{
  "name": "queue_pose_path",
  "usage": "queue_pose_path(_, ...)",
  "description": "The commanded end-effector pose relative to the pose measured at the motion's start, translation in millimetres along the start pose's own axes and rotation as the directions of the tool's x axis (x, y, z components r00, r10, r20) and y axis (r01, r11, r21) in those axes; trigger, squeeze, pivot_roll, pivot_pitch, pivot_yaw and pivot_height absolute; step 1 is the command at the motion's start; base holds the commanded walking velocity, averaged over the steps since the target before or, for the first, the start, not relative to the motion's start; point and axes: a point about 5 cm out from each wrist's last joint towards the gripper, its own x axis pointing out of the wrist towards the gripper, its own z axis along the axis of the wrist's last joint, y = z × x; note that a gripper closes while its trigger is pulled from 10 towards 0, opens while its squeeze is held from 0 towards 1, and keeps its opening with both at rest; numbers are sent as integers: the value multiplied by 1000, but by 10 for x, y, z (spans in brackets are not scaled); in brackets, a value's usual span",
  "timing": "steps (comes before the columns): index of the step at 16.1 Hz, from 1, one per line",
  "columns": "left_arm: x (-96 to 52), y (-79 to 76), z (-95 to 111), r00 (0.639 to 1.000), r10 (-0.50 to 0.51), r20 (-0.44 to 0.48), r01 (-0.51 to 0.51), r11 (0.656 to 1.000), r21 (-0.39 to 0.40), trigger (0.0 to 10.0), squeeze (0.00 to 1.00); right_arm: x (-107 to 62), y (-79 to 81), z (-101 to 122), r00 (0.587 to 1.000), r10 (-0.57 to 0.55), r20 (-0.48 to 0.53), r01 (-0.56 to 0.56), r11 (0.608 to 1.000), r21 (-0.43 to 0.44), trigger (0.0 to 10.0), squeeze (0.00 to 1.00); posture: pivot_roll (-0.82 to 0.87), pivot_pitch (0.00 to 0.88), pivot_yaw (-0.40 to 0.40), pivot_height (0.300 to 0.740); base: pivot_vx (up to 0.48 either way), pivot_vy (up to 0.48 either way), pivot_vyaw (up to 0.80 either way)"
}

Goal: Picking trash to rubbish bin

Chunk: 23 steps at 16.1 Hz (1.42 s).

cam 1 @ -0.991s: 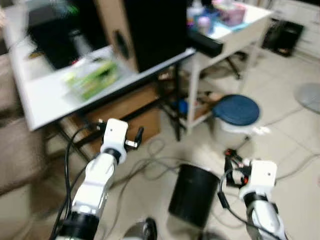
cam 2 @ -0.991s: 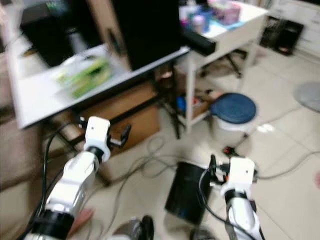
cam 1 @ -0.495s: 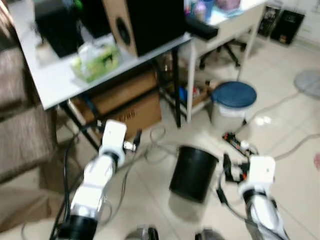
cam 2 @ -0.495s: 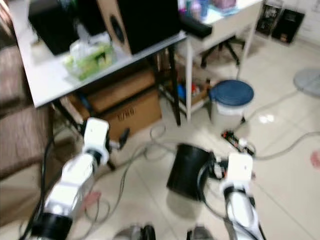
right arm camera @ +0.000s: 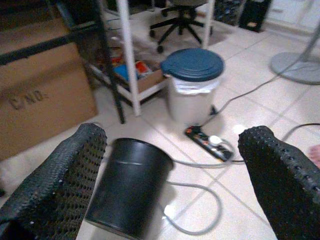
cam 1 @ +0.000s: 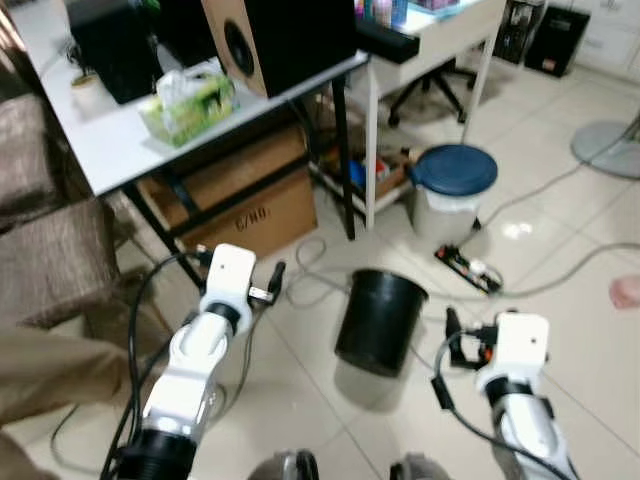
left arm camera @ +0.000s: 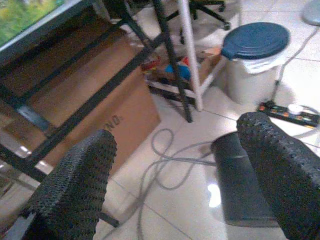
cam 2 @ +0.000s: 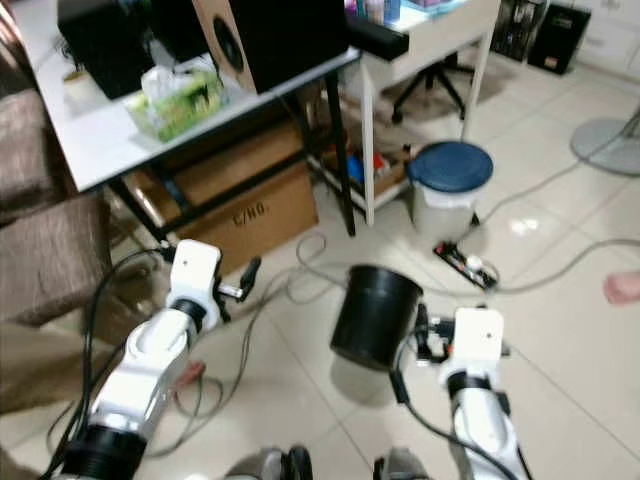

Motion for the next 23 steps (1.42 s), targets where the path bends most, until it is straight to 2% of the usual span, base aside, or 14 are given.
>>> queue_pose_path(1, -24, 78, -18, 1000, 23, -13, -23, 1000, 21, 10000, 0, -1, 25, -12, 1000, 8, -8, -8, 1000, 8, 10000, 0, -139, 145, 125, 740, -251, 0, 0)
queue_pose_path(23, -50, 92, -47, 999, 28, -25, -27, 999, 38, 10000, 0, 33, 72, -21, 999, 44, -3, -45, 999, -15, 10000, 0, -127, 142, 127, 740, -279, 0, 0)
